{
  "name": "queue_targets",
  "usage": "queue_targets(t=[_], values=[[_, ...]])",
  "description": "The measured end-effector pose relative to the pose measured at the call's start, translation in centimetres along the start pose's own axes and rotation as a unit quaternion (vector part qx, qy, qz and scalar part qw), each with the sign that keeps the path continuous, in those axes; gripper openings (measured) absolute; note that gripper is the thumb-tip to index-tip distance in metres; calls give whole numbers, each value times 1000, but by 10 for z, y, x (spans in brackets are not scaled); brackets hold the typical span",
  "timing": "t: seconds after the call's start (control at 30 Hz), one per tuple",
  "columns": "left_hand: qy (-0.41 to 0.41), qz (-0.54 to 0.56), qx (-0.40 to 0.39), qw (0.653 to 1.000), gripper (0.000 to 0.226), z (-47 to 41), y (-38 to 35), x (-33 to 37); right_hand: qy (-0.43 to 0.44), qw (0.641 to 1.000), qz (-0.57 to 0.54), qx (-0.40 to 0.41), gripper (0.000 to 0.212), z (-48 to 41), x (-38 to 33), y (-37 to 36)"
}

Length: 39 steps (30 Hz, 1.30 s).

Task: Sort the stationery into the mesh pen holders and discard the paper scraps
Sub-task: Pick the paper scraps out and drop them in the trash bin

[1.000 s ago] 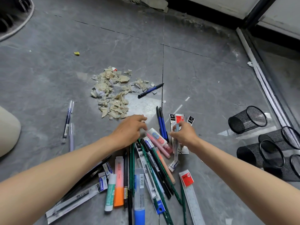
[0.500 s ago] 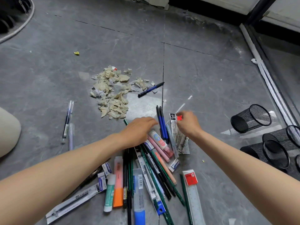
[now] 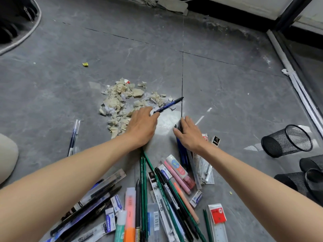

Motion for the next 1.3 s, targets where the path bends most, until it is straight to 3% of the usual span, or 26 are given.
queue_targets(t=[0.07, 0.2, 0.33, 0.5, 0.77, 1.0, 1.1, 1.17, 1.23, 1.3], values=[[38, -10, 51, 998, 28, -16, 2, 6, 7, 1000, -5, 2, 67, -6, -5, -4], [132, 10, 71, 989, 25, -35, -2, 10, 77, 997, 29, -3, 63, -7, -12, -10], [105, 13, 81, 991, 19, -41, -6, 4, 107, 994, -13, 24, 57, -16, -17, -9], [187, 168, 124, 960, 12, -12, -2, -5, 64, 986, -77, 132, 33, -32, -17, -2], [179, 183, 111, 960, 13, 58, 4, -21, 10, 983, -172, 59, 77, -58, -50, -2], [184, 173, 90, 963, 12, 117, 16, -55, 93, 974, -206, 4, 81, -48, -89, -14], [182, 154, 67, 969, 11, 143, 17, -67, 104, 970, -217, 20, 82, -40, -93, -16], [174, 137, 56, 973, 9, 155, 20, -71, 103, 969, -204, 90, 70, -32, -90, -16], [163, 127, 44, 977, 7, 162, 22, -73, 101, 963, -185, 169, 44, -24, -85, -15], [154, 118, 32, 980, 6, 168, 24, -75, 88, 973, -152, 151, 20, -17, -85, -13]])
Point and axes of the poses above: each hand's wrist, its own z-axis away from the middle knuckle, its own y-axis out of the back of the hand, x = y × z, the point moved 1 cm from there along -z, towards the middle knuckle, and after that the axes turned 6 degrees about -y, right-handed, at the moved point
